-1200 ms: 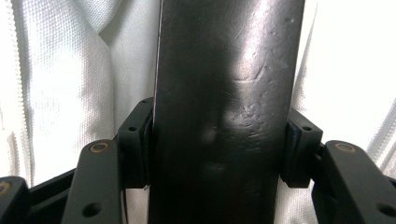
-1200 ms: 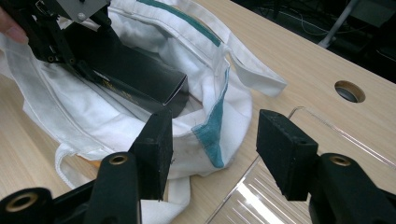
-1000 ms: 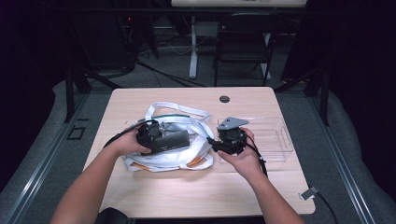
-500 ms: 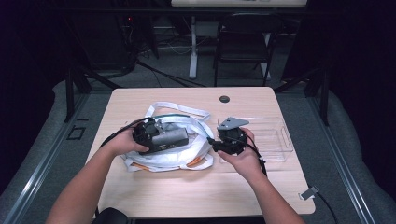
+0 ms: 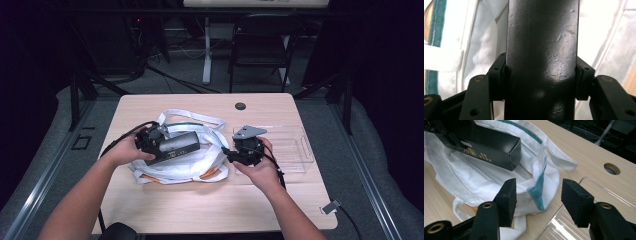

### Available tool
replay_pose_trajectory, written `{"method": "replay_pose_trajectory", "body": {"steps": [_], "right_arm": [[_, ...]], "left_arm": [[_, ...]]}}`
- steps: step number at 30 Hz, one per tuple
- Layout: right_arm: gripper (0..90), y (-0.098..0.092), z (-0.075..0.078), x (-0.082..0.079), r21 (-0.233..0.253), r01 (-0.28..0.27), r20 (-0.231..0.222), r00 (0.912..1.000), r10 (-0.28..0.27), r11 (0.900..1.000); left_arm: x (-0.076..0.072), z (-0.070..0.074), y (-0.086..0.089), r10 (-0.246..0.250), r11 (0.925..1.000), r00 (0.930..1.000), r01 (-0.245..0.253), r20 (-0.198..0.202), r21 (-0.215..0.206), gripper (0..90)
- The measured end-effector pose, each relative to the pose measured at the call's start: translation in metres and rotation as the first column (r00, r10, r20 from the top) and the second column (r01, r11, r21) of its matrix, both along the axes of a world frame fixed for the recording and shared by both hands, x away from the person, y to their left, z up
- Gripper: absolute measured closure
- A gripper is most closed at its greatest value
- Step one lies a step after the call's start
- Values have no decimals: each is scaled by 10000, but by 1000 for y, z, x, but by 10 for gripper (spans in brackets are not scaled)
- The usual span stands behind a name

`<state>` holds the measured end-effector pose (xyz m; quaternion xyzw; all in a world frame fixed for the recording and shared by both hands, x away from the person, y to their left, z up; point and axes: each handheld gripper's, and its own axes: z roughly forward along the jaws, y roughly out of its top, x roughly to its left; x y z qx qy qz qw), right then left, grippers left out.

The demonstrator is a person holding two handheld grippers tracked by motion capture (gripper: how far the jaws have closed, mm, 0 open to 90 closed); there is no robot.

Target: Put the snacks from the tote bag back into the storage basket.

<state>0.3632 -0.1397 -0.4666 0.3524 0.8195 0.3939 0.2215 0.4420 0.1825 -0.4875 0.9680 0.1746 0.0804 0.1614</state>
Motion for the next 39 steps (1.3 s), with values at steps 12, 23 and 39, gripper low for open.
{"method": "replay_pose_trajectory", "body": {"steps": [12,23,39], "right_arm": [[460,0,-1,0,3,30,-20,10000,-30,10000],[461,0,-3,1,-76,-83,-258,9996,81,9999],[409,0,5,2,69,-679,192,9975,677,9977]], "left_arm": [[-5,12,8,-10,10000,9998,9,194,81,430],[-11,27,10,-72,10000,9986,74,529,-28,429],[-19,45,7,-339,9994,9971,332,683,108,429]]}}
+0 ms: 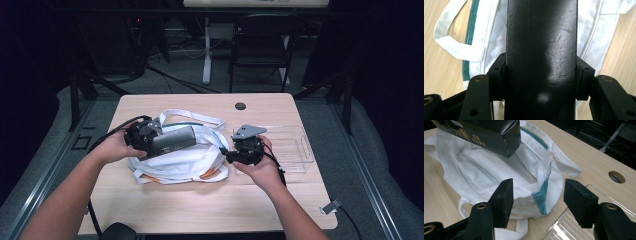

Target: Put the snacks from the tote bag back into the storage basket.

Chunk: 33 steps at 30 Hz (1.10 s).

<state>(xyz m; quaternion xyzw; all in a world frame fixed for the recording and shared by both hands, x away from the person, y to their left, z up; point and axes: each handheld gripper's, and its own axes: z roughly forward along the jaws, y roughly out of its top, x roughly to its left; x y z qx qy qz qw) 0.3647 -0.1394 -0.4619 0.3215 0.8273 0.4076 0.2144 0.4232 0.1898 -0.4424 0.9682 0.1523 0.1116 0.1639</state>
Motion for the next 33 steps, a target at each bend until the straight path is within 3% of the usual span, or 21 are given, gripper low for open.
{"method": "replay_pose_trajectory", "body": {"steps": [6,16,18,22,29,33], "right_arm": [[404,-1,6,7,-136,-336,-438,9985,330,9993],[398,-2,16,17,-680,-513,-661,9967,468,9964],[392,-3,17,18,-360,-742,-760,9946,713,9966],[382,-2,21,21,-472,-1143,-829,9905,1101,9923],[359,2,32,27,-970,-1810,-434,9832,1775,9787],[342,6,39,31,-924,-1961,-739,9791,1896,9762]], "left_arm": [[-1,8,-5,-158,9999,9998,159,149,-58,429],[-2,20,-12,-359,9993,9988,357,323,61,429],[-2,22,-13,-422,9990,9984,417,380,152,429],[-2,25,-16,-497,9986,9978,490,436,187,429],[-3,32,-23,-696,9972,9960,679,556,305,429],[-4,39,-27,-793,9965,9947,775,647,306,429]]}}
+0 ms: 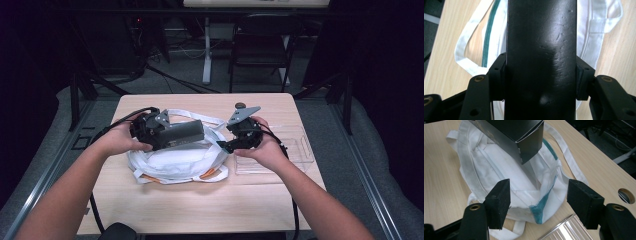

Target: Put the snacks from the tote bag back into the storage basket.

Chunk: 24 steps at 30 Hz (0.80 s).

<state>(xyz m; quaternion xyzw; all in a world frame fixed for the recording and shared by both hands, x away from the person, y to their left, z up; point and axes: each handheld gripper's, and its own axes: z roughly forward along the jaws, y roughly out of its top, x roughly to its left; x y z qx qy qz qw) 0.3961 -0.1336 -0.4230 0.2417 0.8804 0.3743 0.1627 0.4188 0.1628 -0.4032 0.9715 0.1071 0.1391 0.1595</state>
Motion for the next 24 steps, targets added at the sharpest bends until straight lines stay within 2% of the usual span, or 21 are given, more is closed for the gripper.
{"method": "replay_pose_trajectory", "body": {"steps": [2,7,12,21,24], "right_arm": [[339,2,3,2,-162,-102,-129,9999,100,9998],[332,10,13,3,-522,-354,51,9993,357,9980],[318,17,20,5,-1078,-717,330,9966,756,9916],[293,24,30,7,-1270,-1153,523,9911,1227,9852],[284,26,33,9,-1551,-1239,670,9885,1356,9801]], "left_arm": [[0,3,-2,-104,9999,9999,104,29,106,429],[-1,8,-9,-264,9995,9996,264,34,167,429],[-2,11,-14,-412,9989,9991,410,55,222,430],[-4,15,-23,-615,9977,9979,609,188,302,429],[-5,15,-27,-696,9971,9973,689,229,315,430]]}}
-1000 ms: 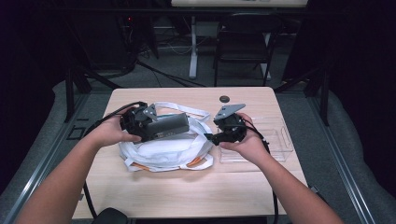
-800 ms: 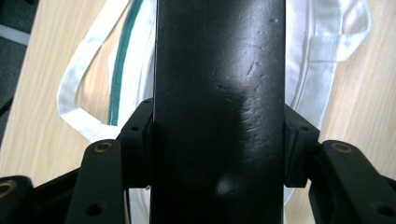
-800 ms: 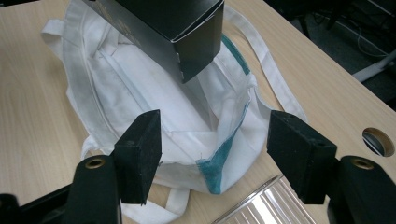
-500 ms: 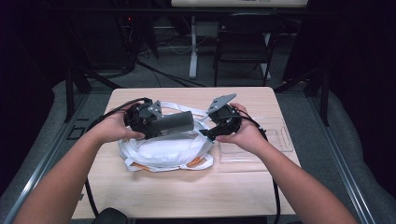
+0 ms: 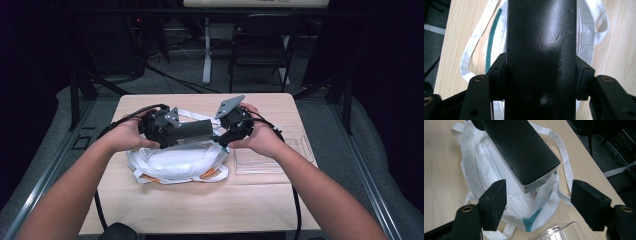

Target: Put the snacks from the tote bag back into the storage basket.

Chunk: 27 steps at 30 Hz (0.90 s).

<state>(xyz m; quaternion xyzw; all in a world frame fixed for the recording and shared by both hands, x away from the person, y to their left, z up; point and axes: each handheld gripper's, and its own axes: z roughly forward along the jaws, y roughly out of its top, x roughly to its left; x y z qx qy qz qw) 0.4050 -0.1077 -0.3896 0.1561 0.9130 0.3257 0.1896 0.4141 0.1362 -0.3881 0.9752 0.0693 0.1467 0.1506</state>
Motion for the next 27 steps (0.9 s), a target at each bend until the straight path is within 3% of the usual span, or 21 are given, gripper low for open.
{"method": "replay_pose_trajectory", "body": {"steps": [2,13,27], "right_arm": [[282,1,1,0,58,-67,75,9999,67,10000],[262,11,5,-1,-624,-628,375,9972,653,9961],[255,16,-3,-3,-1098,-1193,126,9925,1214,9868]], "left_arm": [[0,0,-2,-67,10000,10000,67,11,42,429],[-4,0,-17,-482,9988,9988,481,115,101,429],[-9,1,-37,-1037,9946,9943,1037,243,-6,429]]}}
